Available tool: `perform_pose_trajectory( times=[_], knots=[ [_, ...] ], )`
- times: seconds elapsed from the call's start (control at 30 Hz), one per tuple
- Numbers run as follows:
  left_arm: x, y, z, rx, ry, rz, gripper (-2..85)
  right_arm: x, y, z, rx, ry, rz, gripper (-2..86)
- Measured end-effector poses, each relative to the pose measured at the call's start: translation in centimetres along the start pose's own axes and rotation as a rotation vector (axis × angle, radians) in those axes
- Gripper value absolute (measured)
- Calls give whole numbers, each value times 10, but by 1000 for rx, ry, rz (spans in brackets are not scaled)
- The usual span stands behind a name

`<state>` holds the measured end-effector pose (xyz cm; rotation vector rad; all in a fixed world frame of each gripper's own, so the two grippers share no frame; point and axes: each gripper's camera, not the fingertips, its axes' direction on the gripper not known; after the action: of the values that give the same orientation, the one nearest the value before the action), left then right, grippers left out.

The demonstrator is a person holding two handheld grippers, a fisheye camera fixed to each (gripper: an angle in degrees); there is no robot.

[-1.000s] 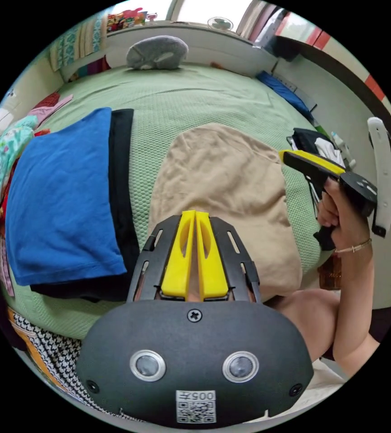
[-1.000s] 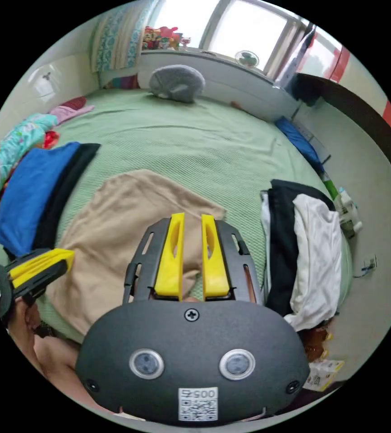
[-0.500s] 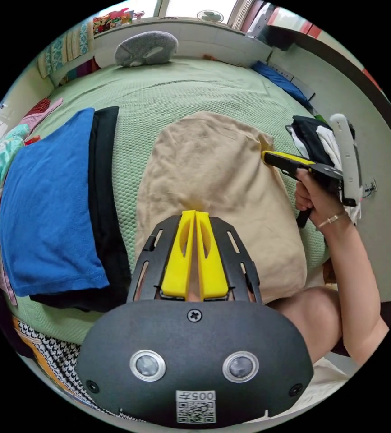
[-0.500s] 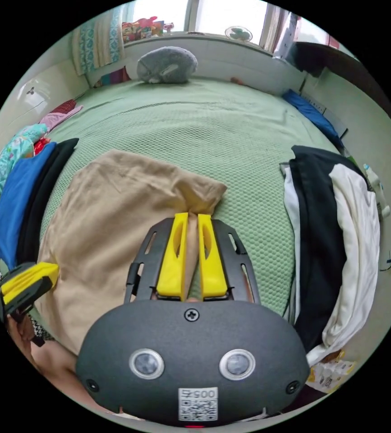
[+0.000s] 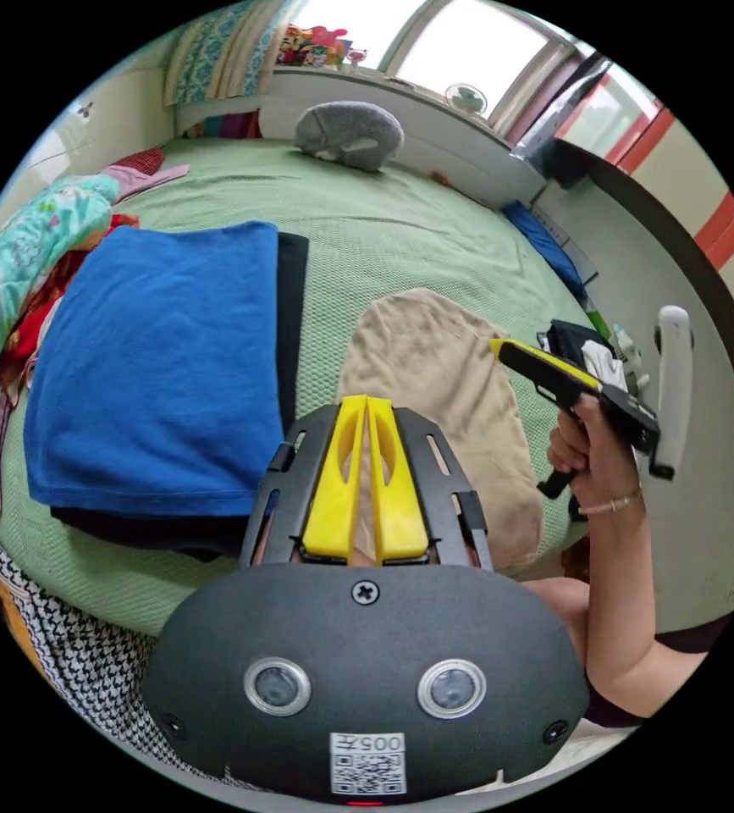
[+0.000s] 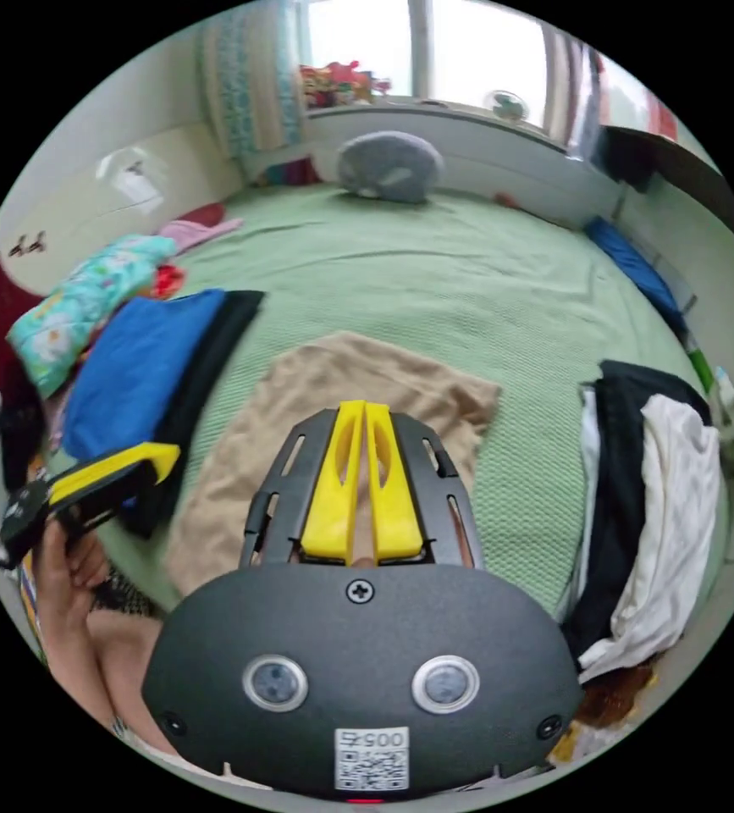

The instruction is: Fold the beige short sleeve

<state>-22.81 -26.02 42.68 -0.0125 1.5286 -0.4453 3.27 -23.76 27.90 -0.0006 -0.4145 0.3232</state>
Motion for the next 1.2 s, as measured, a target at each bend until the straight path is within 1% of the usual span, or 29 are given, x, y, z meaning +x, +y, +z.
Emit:
perform_pose_trajectory(
  times=[0.03, 0.07, 0.1, 0.17, 0.2, 0.27, 0.33, 0.4, 0.47, 0.57, 0.63, 0.7, 0.77, 0.83, 0.9, 1.0, 1.07, 1.2],
  knots=[
    [-3, 0, -2, 2, -7, -7, -6, -9, 2, 1, -11, -35, -5, -7],
    [-11, 0, -5, 2, -26, -23, -6, -28, 5, 8, -63, -102, -33, -5],
    [-18, 0, -8, -4, -46, -44, -7, -50, 7, 19, -146, -160, -88, -2],
    [-27, 0, -12, 3, -66, -67, -7, -80, 6, 36, -261, -210, -175, 9],
    [-34, 0, -16, 9, -61, -85, -7, -99, 4, 42, -277, -203, -246, 21],
    [-39, 0, -23, 8, -45, -78, -6, -117, 2, 50, -274, -122, -297, 44],
    [-42, -3, -33, 12, -34, -93, -6, -123, -1, 59, -297, -85, -269, 64],
    [-39, -13, -47, 62, -54, -55, -6, -128, -3, 66, -355, -117, -244, 99],
    [-38, -27, -51, 62, -91, -33, -7, -132, -3, 65, -338, -123, -246, 112],
    [-43, -41, -51, 74, -120, -27, -6, -140, 2, 72, -351, -75, -237, 115],
    [-51, -40, -47, 84, -87, -53, -6, -147, 4, 79, -363, -56, -254, 116],
    [-62, -45, -40, 37, -43, -85, -7, -152, 4, 85, -366, 34, -272, 91],
    [-67, -51, -38, 48, -75, -98, -7, -152, 2, 84, -373, 71, -307, 51],
    [-71, -59, -36, 40, -70, -103, -7, -147, -2, 77, -380, 43, -329, 24],
    [-75, -69, -36, 54, -42, -106, -6, -131, -9, 59, -364, -39, -296, -5],
    [-80, -81, -35, 73, -15, -115, -6, -98, -18, 34, -336, -157, -193, -10],
    [-80, -87, -29, 53, -7, -108, -7, -80, -24, 17, -305, -194, -166, -11],
    [-73, -99, -12, -9, 4, -49, -7, -35, -27, -14, -233, -134, -69, -12]
  ],
)
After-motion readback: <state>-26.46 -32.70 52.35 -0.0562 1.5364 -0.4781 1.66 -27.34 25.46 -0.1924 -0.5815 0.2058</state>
